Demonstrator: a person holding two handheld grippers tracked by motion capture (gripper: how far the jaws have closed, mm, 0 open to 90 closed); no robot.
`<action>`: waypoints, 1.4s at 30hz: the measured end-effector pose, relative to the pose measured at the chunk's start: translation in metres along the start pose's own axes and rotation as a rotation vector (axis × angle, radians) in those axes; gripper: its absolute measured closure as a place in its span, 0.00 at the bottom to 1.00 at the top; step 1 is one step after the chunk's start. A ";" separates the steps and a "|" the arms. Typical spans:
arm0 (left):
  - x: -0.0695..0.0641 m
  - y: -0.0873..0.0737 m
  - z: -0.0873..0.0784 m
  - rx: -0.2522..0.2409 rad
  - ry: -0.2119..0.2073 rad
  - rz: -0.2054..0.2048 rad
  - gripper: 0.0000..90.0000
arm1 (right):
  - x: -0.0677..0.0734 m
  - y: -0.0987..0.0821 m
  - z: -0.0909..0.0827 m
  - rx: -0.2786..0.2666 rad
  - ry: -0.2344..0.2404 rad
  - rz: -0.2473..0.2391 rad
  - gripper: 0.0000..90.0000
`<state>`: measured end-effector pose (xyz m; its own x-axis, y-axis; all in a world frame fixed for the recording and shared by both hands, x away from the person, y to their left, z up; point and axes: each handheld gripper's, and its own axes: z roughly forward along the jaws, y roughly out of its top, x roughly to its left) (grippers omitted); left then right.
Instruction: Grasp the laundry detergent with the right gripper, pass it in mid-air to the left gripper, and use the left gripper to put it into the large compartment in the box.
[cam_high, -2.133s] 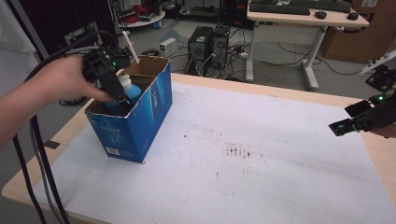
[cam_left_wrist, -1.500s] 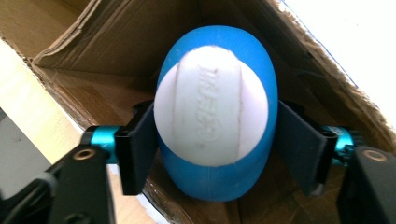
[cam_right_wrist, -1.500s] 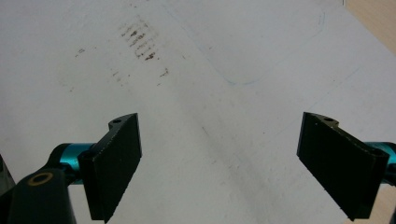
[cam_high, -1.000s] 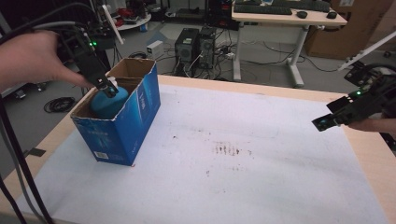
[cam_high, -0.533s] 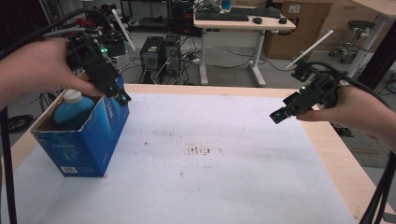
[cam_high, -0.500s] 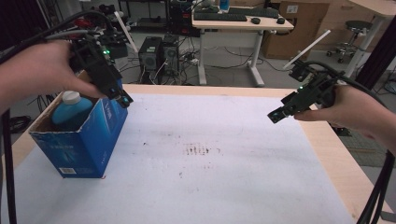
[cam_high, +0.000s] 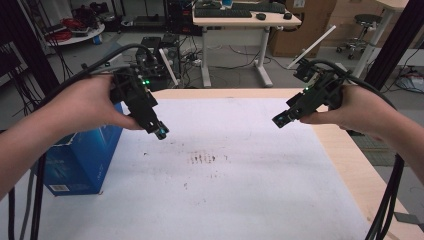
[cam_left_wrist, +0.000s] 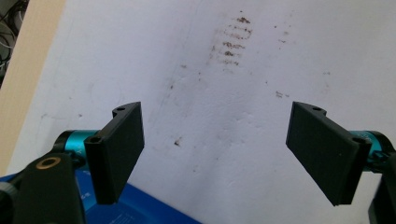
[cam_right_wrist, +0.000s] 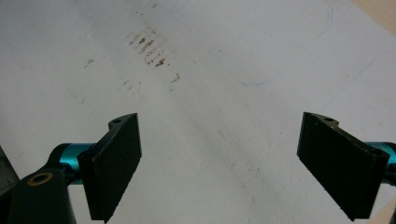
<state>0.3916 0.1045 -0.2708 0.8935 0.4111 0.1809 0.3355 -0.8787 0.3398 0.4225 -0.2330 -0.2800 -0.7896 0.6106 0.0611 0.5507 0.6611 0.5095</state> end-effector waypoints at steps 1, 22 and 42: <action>0.000 0.000 0.000 0.000 0.000 0.000 0.22 | 0.000 0.000 0.000 0.000 0.000 0.000 0.15; -0.002 0.005 0.014 0.022 -0.009 -0.006 0.22 | -0.003 -0.002 0.002 0.004 0.007 -0.011 0.15; -0.001 0.001 0.020 0.045 -0.028 -0.017 0.22 | -0.003 0.000 0.005 0.009 0.016 -0.012 0.15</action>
<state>0.3970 0.0978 -0.2892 0.8953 0.4196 0.1497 0.3630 -0.8818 0.3010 0.4265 -0.2328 -0.2849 -0.8002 0.5957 0.0690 0.5439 0.6724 0.5021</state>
